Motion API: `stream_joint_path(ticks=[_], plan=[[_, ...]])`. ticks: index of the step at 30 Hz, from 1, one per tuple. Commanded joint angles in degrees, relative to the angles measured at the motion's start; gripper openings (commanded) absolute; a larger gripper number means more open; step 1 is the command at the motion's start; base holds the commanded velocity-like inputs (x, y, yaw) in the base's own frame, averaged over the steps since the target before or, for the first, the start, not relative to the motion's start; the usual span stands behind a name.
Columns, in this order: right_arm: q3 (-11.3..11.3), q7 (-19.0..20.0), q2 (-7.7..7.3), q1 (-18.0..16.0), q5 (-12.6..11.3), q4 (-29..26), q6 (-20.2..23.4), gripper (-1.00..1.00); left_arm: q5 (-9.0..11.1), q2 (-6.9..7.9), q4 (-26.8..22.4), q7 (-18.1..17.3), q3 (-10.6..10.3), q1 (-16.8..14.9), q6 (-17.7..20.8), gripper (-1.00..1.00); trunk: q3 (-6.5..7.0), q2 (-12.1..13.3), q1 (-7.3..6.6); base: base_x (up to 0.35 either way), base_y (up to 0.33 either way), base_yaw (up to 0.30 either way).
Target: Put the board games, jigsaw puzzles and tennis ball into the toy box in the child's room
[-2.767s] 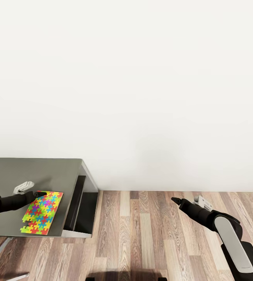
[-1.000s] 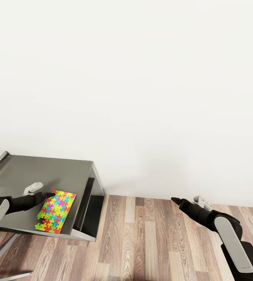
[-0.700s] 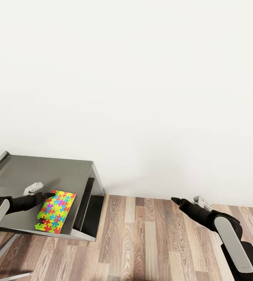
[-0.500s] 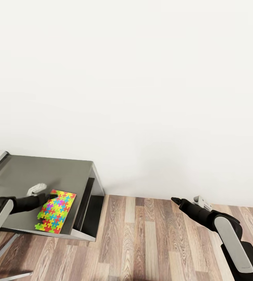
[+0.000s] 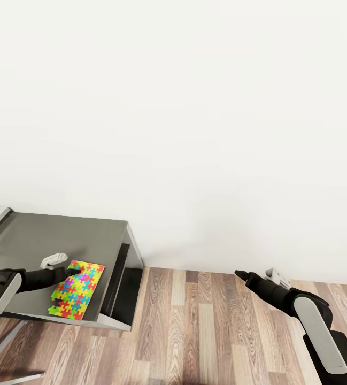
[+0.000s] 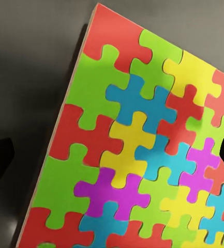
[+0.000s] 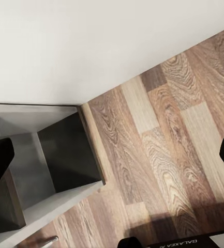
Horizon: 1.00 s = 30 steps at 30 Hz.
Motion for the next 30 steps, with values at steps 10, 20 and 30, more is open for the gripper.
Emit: stream_joint_path(ticks=[10, 20, 30], plan=[[-0.02, -0.55, -0.01, -0.04, -0.59, -0.07, 0.16, 1.0, 0.16, -1.82, 0.6, 0.03, 0.19, 0.05, 0.03, 1.0, -0.1, -0.05, 0.07, 0.0, 0.0, 0.0], [-0.02, -0.55, -0.01, -0.04, -0.59, -0.07, 0.16, 1.0, 0.25, -1.86, 0.6, -0.13, 0.05, 0.05, -0.04, 1.0, -0.1, -0.05, 0.07, 0.0, 0.0, 0.0], [-0.02, -0.55, -0.01, -0.04, -0.59, -0.07, 0.16, 1.0, -0.49, -1.91, 0.6, -5.78, -2.06, 0.05, -0.23, 1.0, -0.1, -0.05, 0.07, 0.0, 0.0, 0.0]])
